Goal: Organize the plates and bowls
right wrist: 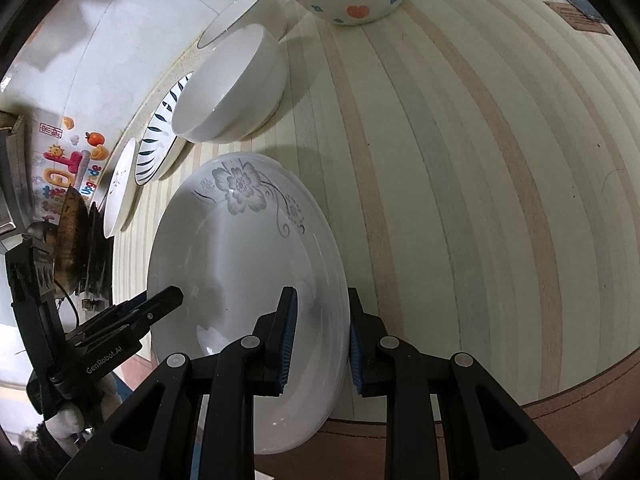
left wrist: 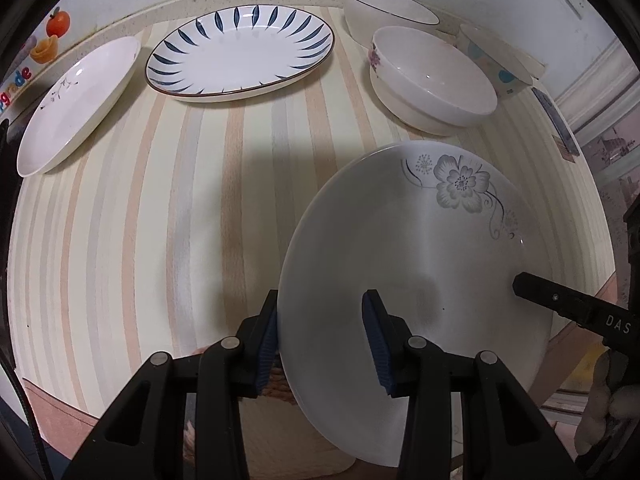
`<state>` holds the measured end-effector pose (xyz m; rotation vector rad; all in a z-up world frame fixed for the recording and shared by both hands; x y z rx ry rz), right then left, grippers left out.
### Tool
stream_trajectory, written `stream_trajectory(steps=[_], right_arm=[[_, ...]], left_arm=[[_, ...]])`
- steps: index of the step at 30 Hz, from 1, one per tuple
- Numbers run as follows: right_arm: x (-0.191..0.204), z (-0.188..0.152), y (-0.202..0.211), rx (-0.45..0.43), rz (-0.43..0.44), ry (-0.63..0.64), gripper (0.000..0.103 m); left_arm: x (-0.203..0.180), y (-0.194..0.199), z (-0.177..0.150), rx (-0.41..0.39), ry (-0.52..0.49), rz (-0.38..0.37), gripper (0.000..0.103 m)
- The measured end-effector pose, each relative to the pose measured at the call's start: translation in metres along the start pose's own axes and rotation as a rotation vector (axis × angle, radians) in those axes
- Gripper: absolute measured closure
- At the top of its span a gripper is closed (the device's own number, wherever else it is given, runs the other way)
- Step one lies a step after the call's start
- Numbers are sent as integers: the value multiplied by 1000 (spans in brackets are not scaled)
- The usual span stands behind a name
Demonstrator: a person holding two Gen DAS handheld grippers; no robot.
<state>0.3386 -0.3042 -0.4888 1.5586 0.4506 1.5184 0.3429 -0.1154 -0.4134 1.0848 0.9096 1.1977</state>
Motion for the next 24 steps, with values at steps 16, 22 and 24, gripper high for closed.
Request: stream_trajectory(steps=[16, 22, 24], right_arm=[[207, 90, -1, 68, 171, 323, 48], [308, 156, -127, 153, 211, 478, 48], [319, 176, -167, 186, 207, 480, 48]], left_arm=[[172, 53, 60, -110, 443, 54, 55], [253, 15, 75, -86, 644, 142, 55], [273, 3, 77, -76, 682, 165, 55]])
Point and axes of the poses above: each gripper's, at about its wrist camera, not at the fingertips, and y roughly against the way its jaws point, x to its left, z to its top, the point moved 5 cm from there along -y, roughly the way its jaws point, and after that the axes turned 10 degrees about z, right-handed, at the moved point
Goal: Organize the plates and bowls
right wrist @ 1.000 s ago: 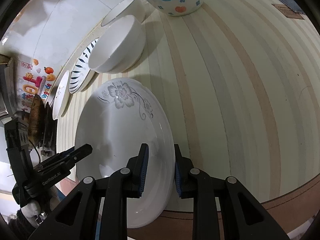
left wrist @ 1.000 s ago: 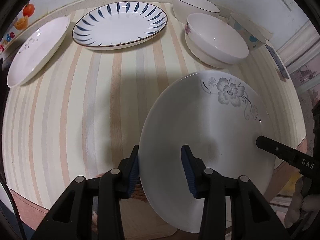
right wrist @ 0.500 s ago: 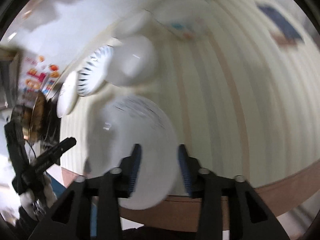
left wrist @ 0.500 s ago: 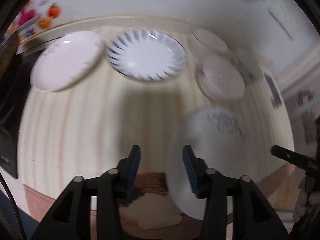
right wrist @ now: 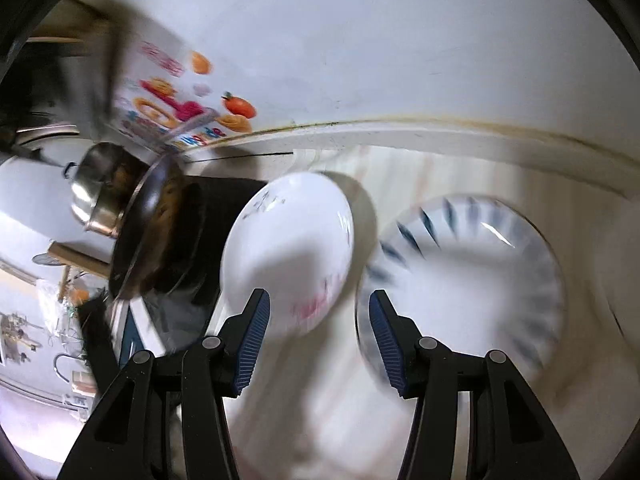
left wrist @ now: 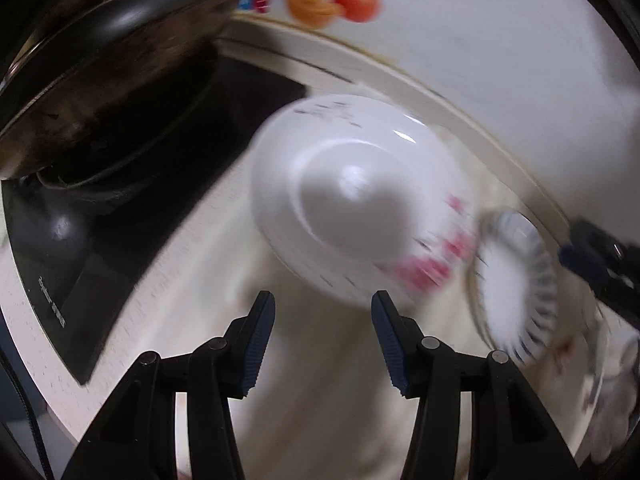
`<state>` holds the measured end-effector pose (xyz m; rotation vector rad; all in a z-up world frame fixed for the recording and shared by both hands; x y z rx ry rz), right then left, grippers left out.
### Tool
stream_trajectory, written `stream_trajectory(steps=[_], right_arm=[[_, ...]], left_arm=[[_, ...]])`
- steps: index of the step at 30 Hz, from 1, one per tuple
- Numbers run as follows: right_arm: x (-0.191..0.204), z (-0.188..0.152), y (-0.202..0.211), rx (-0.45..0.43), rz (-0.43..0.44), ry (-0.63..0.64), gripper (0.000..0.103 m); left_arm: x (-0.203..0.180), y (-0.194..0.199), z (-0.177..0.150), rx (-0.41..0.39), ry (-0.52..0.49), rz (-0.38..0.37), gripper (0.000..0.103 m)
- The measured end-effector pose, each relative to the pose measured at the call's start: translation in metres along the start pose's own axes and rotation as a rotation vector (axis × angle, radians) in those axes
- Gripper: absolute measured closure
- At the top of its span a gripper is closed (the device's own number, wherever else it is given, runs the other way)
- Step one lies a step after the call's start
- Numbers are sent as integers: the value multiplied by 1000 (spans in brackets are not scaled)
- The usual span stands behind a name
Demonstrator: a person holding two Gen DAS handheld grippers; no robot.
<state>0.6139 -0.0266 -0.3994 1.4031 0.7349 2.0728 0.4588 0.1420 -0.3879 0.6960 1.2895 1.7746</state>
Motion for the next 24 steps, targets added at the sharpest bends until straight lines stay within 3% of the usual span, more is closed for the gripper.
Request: stream_trajectory(steps=[5, 8, 10, 11, 12, 16, 24], right_arm=[[-25, 58, -79, 47, 3, -16, 48], [-38, 76, -111, 66, 11, -45, 52], [-43, 81, -126, 86, 18, -52, 72], [-44, 81, -130, 91, 20, -52, 75], [-45, 81, -135, 100, 17, -49, 84], [-47, 83, -147, 90, 23, -33, 86], [-43, 74, -133, 94, 25, -2, 86]], left_arm=[[16, -38, 27, 25, 63, 22, 55], [20, -54, 37, 36, 93, 10, 56], [22, -61, 42, 32, 109, -7, 58], [23, -61, 43, 19, 114, -13, 70], [21, -62, 44, 11, 108, -12, 76], [20, -63, 46, -16, 99, 13, 76], [18, -47, 33, -39, 79, 36, 76]])
Point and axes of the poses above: each gripper's, at about its wrist camera, not at the fingertips, and y roughly against the way its jaws point, x to its left, z to its top, the point moved 5 cm from there along -y, roughly the way its jaws point, and after that the axes turned 10 degrees about z, right-handed, at the moved point
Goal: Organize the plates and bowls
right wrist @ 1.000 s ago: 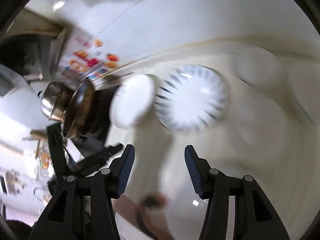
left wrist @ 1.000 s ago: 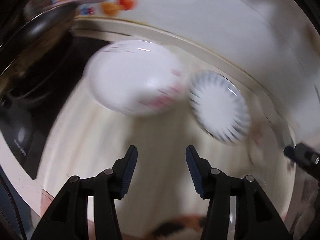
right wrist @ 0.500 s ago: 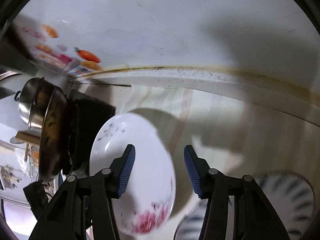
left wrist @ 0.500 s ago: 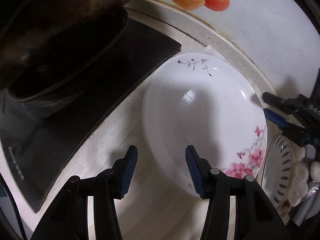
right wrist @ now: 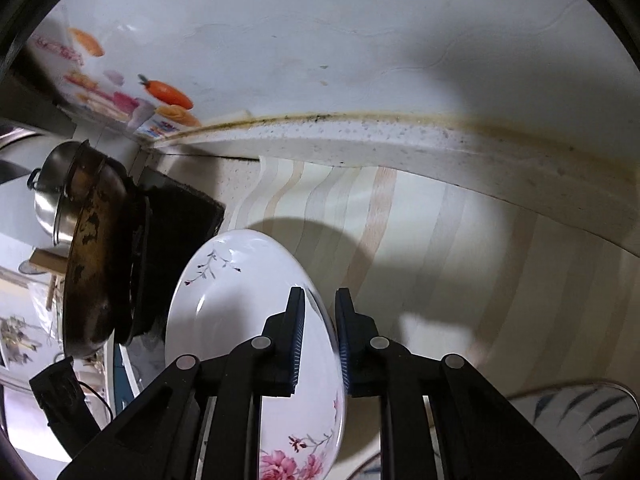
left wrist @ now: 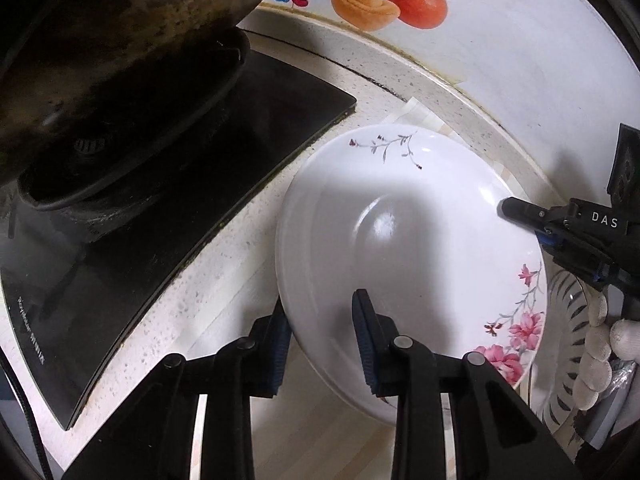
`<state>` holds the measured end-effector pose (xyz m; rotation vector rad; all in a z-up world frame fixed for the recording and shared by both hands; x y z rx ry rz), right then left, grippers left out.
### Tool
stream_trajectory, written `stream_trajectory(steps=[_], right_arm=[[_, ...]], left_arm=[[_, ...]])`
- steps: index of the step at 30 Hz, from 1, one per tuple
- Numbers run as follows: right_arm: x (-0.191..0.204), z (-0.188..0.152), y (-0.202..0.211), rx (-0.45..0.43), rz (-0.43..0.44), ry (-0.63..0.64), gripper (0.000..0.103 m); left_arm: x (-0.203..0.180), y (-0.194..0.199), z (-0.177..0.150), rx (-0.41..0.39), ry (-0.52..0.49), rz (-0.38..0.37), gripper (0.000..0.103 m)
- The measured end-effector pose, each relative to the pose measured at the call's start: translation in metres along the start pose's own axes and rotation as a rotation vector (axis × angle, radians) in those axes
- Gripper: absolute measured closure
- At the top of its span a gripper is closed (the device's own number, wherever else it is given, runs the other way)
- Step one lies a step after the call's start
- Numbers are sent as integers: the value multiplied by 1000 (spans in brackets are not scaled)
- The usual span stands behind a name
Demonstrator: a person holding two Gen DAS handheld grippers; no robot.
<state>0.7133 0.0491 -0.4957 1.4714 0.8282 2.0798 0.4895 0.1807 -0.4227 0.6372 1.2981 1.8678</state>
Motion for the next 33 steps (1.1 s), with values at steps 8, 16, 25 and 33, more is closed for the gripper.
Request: stream_trajectory(steps=[8, 16, 25, 33], right_arm=[[13, -21, 38, -30, -20, 28, 86], [27, -64, 110, -108, -21, -7, 86], [21, -169, 207, -220, -53, -114, 86], [0, -272, 279, -306, -108, -207, 86]], left_arm=[[-2, 35, -14, -25, -37, -22, 76], [-14, 94, -36, -55, -113, -96, 76], [-35, 154, -93, -54, -260, -186, 76], [-65, 184, -156, -22, -396, -255, 76]])
Point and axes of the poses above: each gripper's, at about its wrist camera, not at the fingertips, and y roughly against the way its jaws point, x to its left, z to its top, the point moved 5 cm from there along -y, roughly the way its jaws point, and after that the axes turned 10 degrees about z, right-handed, at the moved point
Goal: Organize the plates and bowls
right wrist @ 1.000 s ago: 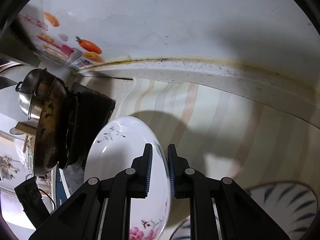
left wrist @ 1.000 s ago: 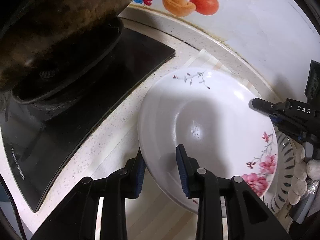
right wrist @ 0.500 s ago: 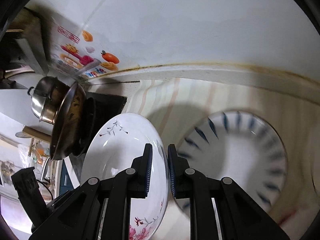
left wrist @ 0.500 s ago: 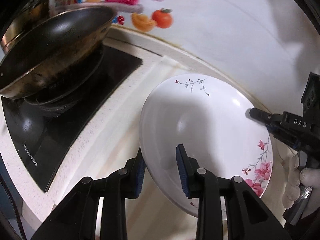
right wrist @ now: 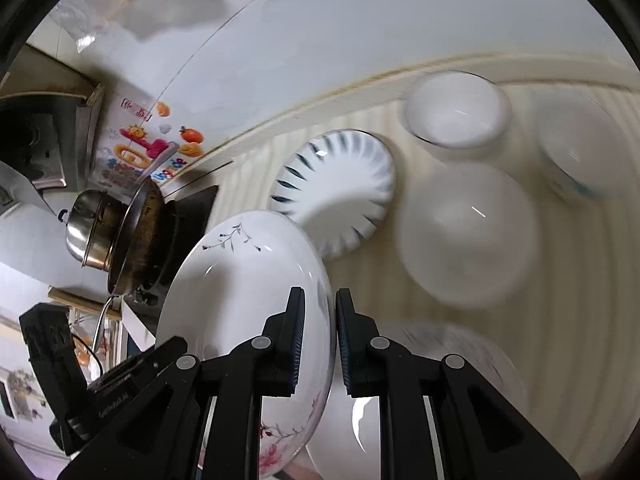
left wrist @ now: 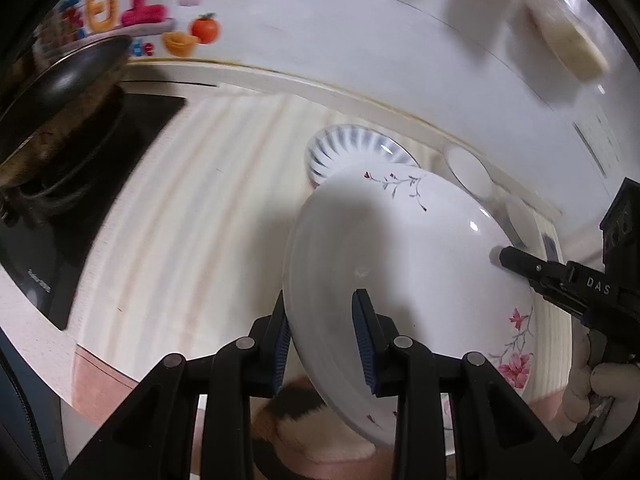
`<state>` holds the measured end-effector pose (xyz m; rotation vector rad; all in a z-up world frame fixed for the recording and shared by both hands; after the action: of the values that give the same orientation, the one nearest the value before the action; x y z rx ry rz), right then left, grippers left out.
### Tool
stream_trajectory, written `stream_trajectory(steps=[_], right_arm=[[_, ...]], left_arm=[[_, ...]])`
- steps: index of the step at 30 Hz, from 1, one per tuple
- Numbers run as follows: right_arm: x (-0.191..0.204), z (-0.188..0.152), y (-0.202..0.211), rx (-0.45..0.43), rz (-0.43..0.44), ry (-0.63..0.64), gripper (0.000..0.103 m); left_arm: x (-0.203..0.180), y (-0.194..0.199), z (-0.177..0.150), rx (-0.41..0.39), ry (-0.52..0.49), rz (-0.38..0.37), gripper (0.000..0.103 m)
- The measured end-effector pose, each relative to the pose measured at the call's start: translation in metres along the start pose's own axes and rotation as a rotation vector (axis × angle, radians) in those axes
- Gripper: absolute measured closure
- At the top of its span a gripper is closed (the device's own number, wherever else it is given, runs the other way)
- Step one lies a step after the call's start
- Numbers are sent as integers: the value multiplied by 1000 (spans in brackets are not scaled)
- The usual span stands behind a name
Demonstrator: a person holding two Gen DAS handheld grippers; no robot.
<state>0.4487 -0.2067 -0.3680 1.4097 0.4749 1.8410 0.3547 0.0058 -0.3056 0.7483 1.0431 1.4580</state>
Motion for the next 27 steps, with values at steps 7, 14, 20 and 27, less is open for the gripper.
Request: stream_trajectory(steps=[7, 14, 20, 27], right_arm=[[-48, -59, 50, -36, -55, -76, 85], [-98, -100, 59, -31, -93, -159, 85], [-120, -111, 55, -29, -113, -196, 85], [-124, -111, 45, -13, -130, -188, 85]], left_arm=[[-43, -12, -31, 55, -120, -28, 76], [-77, -38, -58, 112, -239, -5, 76], [-88, -60, -71, 154, -289, 25, 76], [-88, -69, -73, 170, -303, 55, 76]])
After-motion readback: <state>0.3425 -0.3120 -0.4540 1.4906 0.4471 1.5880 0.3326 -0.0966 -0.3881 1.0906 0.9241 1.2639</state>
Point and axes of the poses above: each gripper's, at about its wrist camera, not at the fingertips, and y roughly against the way its jaws point, x to its left, z to its top, the point moved 5 cm from there along -y, roughly the way its jaws point, and after that the axes turned 10 degrees about z, right-handed, at the moved point
